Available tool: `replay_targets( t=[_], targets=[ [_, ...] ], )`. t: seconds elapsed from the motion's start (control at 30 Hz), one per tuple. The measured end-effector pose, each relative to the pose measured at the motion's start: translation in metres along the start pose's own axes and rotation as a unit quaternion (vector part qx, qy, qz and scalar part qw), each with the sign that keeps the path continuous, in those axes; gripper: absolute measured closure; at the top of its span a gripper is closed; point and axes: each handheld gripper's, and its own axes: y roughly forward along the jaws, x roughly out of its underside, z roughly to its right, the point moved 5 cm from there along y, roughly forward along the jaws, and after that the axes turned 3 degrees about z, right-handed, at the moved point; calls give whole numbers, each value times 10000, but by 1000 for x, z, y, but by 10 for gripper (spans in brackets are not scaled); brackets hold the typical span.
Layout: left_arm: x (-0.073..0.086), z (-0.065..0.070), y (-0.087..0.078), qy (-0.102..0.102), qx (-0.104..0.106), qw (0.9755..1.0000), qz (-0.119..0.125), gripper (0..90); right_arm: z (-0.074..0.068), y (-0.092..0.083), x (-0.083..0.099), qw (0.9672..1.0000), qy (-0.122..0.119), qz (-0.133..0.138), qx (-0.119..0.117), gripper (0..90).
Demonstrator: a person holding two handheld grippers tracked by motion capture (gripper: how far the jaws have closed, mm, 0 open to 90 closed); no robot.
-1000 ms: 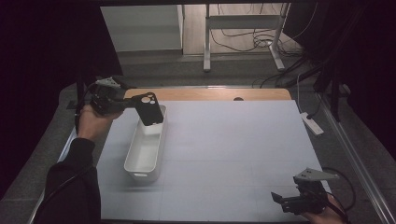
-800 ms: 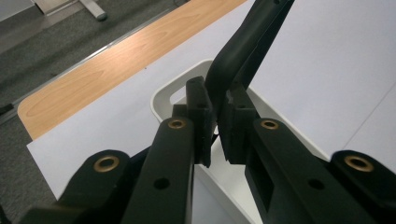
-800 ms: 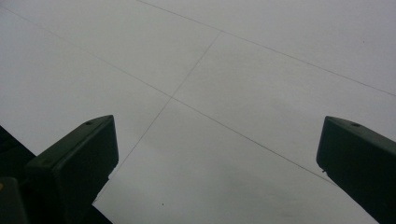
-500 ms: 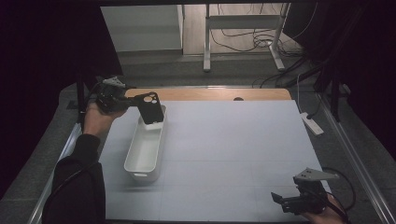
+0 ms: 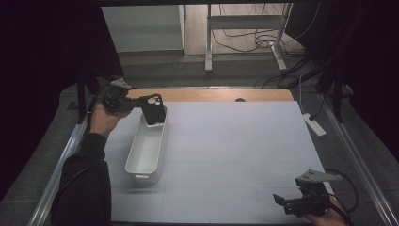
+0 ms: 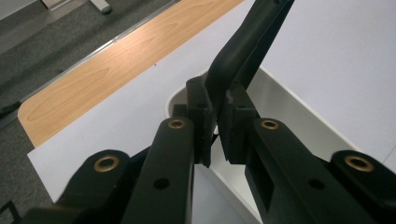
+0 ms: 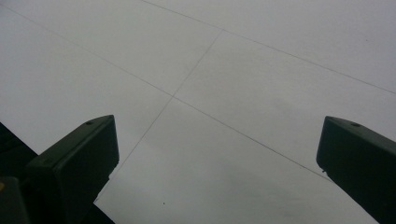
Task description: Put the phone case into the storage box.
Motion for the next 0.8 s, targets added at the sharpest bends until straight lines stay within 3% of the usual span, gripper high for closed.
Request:
replay_targets(
  t=[0.5,0.8],
  targets=[
    [1,-6,17,192,-106,9998,1,831,0,1,0,10000,7,-30,-20,0],
    [4,-11,22,254,-110,9995,177,830,0,1,0,10000,15,-52,-40,0]
  ],
)
